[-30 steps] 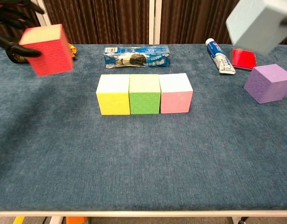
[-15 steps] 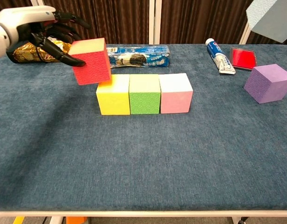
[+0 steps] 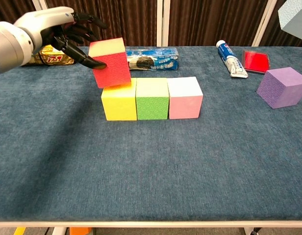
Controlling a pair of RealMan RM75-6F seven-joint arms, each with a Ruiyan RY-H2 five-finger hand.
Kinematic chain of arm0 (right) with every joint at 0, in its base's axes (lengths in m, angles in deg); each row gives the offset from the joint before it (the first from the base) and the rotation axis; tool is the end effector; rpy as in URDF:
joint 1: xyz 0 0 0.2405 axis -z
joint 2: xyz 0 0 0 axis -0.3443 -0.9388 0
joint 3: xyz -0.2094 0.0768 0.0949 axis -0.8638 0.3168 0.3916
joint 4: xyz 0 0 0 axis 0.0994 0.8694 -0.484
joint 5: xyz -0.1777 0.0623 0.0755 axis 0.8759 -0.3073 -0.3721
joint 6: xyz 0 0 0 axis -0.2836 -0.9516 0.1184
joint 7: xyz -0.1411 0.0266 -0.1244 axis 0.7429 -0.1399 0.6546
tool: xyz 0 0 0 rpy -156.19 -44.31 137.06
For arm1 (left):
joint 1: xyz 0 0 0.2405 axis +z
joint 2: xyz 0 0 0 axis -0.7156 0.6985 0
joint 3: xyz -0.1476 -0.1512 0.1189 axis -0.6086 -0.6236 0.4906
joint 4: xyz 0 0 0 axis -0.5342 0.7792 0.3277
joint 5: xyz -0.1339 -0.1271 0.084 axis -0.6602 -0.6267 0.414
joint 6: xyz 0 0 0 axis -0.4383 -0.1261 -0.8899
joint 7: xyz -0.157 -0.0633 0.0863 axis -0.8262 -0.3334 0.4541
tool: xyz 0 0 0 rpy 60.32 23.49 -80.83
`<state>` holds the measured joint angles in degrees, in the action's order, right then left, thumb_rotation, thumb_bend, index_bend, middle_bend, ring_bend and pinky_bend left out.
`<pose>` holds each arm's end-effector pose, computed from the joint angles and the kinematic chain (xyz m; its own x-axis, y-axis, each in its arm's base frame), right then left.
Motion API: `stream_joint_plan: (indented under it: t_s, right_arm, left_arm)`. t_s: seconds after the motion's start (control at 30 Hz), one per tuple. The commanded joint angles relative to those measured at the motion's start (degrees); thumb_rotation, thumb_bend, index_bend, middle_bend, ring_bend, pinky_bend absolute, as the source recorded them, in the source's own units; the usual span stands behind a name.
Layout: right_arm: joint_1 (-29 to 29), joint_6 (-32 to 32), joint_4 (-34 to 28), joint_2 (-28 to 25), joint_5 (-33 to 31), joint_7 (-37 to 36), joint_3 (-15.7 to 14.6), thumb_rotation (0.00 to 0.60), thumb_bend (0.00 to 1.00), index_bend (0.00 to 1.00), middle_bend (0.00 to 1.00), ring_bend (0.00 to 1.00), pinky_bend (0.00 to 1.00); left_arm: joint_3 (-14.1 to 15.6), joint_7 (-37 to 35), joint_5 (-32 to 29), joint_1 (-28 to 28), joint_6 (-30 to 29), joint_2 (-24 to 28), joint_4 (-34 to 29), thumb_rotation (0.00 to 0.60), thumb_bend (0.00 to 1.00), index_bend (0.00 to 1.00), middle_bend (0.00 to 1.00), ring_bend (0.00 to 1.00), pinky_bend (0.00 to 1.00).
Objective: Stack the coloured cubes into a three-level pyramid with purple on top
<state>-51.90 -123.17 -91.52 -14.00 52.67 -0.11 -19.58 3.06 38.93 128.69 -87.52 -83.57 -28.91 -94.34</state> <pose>-0.1969 -0.3801 0.1931 0.3232 -0.0799 0.9429 -0.9231 -0.2461 0.2955 -0.0859 0.3689 -0.0007 -0.0462 0.2921 0.9553 0.9887 -0.1232 0.0855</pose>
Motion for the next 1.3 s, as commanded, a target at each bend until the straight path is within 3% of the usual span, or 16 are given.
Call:
stream_joint_plan:
  t_s: [0.03,0.53,1.3]
  right_arm:
    - [0.2,0.1,0.5,0.0,0.5,-0.9,-0.2,0.600,0.12,0.00,0.57,0.07,0.00]
    - [2.3,-1.3,2.1,-0.3,2.2,-4.2,-1.1,0.600,0.12,0.00,0.57,0.07,0.00]
    - [2.4,-0.1,3.7,0.8,2.1,-4.3,-1.5,0.600,0.12,0.00,0.57,0.07,0.00]
  left_arm:
    - [0.7,0.6,0.4,-0.2,-0.5,-0.8,-0.2,0.600,0.27,0.15,0.54,0.13,0.14]
    - [2.3,2.5,4.5,-1.5,-1.2,-2.6,0.9,0.600,0.28,0.15,0.54,0.13,0.13]
    - [2.0,2.5,3.4,-3.3,1.9,-2.2,1.5,0.600,0.28,0.15,0.54,0.13,0.13]
